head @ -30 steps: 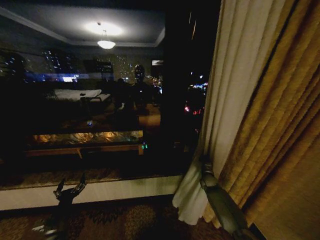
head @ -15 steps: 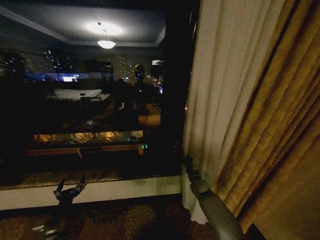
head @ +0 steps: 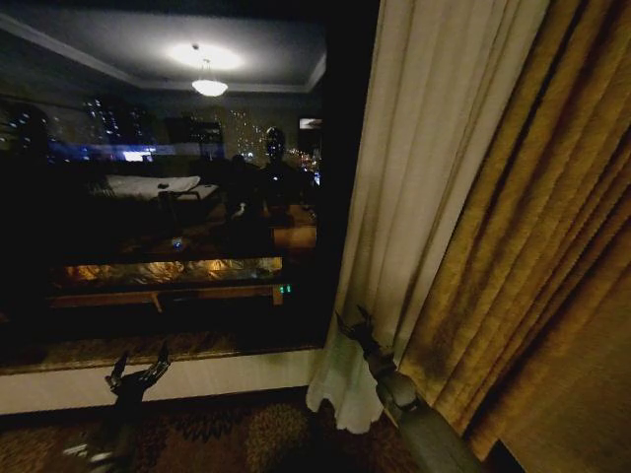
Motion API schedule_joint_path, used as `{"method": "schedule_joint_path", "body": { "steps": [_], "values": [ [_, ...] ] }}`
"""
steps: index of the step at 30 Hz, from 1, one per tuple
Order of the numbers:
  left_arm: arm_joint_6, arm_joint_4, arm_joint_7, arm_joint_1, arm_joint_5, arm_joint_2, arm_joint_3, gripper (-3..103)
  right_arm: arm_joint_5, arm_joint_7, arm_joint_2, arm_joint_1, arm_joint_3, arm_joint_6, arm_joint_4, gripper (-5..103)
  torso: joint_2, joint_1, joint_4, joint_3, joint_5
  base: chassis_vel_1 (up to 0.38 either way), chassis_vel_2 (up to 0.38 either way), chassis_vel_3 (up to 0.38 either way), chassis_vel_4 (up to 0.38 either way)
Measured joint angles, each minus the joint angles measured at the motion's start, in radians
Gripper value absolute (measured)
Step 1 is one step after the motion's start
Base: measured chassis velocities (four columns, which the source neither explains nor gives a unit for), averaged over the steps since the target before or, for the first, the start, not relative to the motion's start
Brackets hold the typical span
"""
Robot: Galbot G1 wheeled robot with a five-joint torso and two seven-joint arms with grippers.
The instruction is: Open the curtains by pulling them apart, changing their state from closed to fully open.
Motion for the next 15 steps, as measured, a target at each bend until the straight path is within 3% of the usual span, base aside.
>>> {"method": "schedule_joint_path", "body": {
  "steps": [15],
  "values": [
    [0.0, 0.0, 0.0, 0.0, 0.0, 0.0, 0.0, 100, 0.006, 0.001, -0.003, -0.005, 0.002, 0.004, 0.006, 100, 0.0, 0.0, 0.0, 0.0, 0.0, 0.0, 0.0, 0.0, 0.0]
  ]
}}
